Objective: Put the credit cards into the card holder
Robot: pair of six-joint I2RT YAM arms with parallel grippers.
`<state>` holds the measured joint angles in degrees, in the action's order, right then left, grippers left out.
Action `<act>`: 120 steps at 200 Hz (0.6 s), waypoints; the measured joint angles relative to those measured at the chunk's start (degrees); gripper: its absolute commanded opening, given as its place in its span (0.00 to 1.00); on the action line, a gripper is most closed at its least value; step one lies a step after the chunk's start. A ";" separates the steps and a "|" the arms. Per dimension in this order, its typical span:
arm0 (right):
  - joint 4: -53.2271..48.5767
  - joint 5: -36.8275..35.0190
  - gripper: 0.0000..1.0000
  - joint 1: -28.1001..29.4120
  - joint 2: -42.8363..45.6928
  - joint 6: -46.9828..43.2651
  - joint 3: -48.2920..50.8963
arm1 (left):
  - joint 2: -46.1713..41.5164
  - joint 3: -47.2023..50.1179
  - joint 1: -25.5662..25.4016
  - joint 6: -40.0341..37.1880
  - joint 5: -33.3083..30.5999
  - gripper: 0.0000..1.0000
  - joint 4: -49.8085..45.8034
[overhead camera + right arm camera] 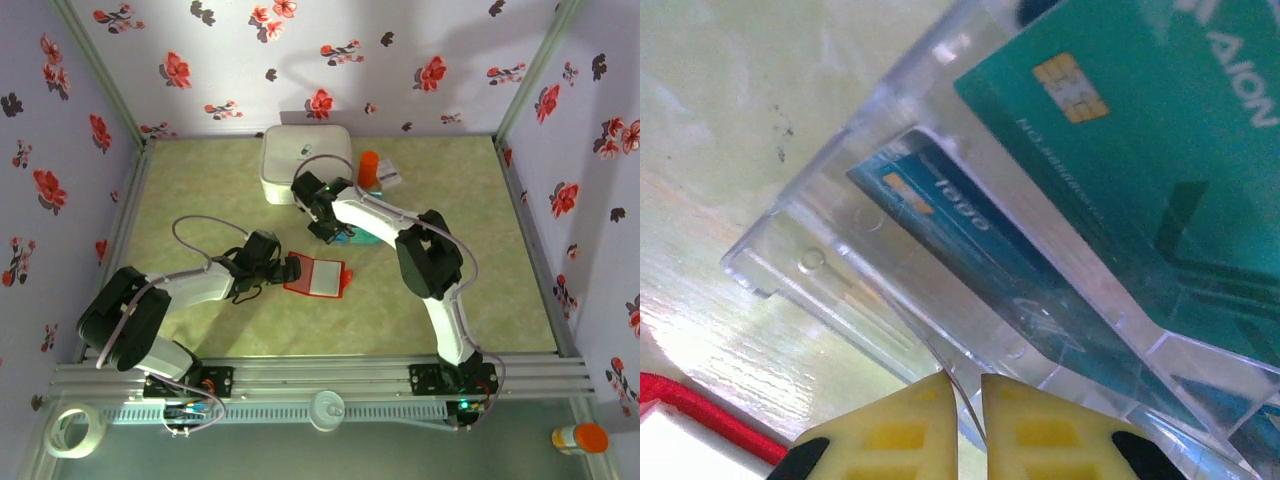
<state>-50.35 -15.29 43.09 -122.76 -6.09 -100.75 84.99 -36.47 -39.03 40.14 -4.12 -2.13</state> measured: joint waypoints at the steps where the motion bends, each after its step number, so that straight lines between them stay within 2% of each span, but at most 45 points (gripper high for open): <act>1: 0.02 -0.02 0.12 -0.04 0.04 0.00 0.04 | 0.00 0.00 0.00 0.00 0.00 1.00 -0.02; 97: 0.76 -0.22 0.00 -2.10 1.79 0.07 2.84 | -0.20 0.15 0.00 0.00 0.00 1.00 0.15; 120: 0.74 -0.09 0.00 -2.12 2.12 0.04 2.89 | -0.22 0.15 0.00 0.00 0.00 1.00 0.13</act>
<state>-49.60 -15.38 40.97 -120.64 -6.04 -97.86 84.77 -36.32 -39.03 40.14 -4.12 -2.00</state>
